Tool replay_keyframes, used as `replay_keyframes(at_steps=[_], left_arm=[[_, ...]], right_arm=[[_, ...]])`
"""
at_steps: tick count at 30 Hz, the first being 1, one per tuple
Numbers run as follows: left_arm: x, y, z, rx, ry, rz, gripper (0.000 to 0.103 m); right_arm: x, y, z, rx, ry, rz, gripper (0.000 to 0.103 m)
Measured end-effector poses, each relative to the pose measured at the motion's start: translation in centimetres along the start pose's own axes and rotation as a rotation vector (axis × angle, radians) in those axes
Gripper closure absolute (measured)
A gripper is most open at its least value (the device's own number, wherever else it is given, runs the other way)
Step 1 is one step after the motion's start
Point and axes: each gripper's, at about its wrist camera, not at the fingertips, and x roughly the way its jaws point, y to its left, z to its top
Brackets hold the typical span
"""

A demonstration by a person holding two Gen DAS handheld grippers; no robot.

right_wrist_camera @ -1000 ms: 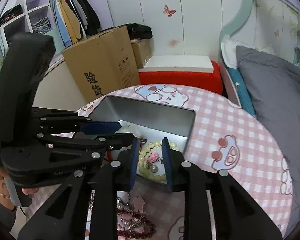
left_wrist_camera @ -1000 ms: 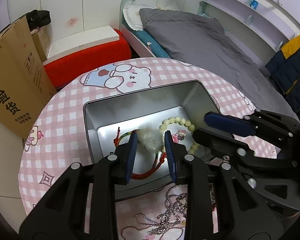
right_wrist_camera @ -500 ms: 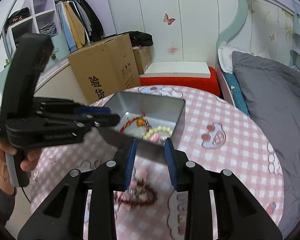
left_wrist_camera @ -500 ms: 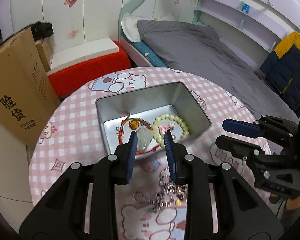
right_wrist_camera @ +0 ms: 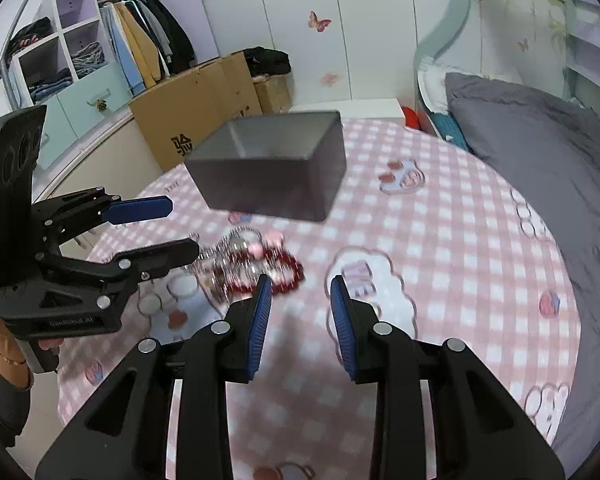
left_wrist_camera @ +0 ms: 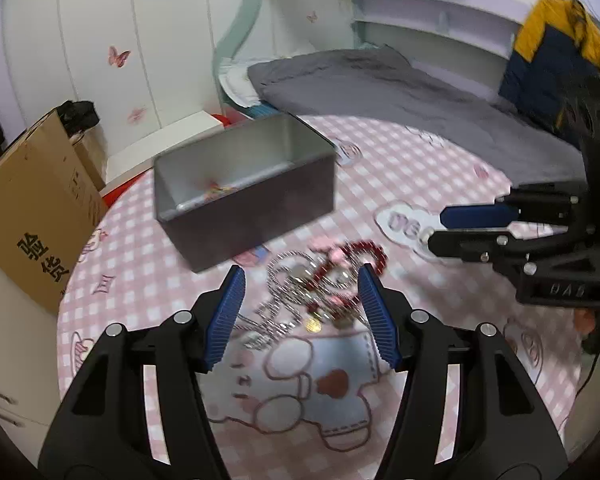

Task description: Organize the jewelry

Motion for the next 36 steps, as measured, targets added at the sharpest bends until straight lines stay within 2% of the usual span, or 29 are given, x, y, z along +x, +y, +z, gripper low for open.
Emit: replay_keyframes(at_steps=[5,9,11,13,19,22,23,29,36], left_arm=[[0.8,-1.5,-0.2,0.038,0.007,0.043,0.05],[1.9,-1.3,0.5,0.016,0.02,0.041,0.053],[2.6,-1.3,0.8,0.008,0.031,0.033,0.061],[3.4,-1.5,1.1,0.006,0.047,0.024,0.065],[4.8,-2.1,1.6,0.011,0.07,0.015,0.069],[5.5,-2.3,1.6,0.022,0.086,0.014,0.089],[5.5,-2.2,1.6,0.013,0.089,-0.001,0.092],[4.1,0.0,1.4,-0.075,0.065,-0.076,0.092],[1.1,2.7,1.0,-0.132,0.01,-0.082,0.092]], right_arm=[[-0.4,-0.8,-1.2,0.009,0.005,-0.017,0.074],[-0.4,-1.2,-1.4,0.014,0.003,-0.014,0.074],[-0.4,-1.5,-1.5,0.018,0.004,-0.01,0.074],[-0.3,-1.8,-1.6,0.021,0.004,-0.005,0.074],[0.3,-2.1,-1.7,0.025,0.011,0.011,0.074],[0.6,-2.1,-1.6,0.023,0.016,0.018,0.074],[0.7,-2.1,-1.5,0.021,0.017,0.018,0.074],[1.3,-1.9,-1.0,0.012,0.025,0.023,0.074],[2.8,-1.1,0.0,-0.001,0.049,0.036,0.074]])
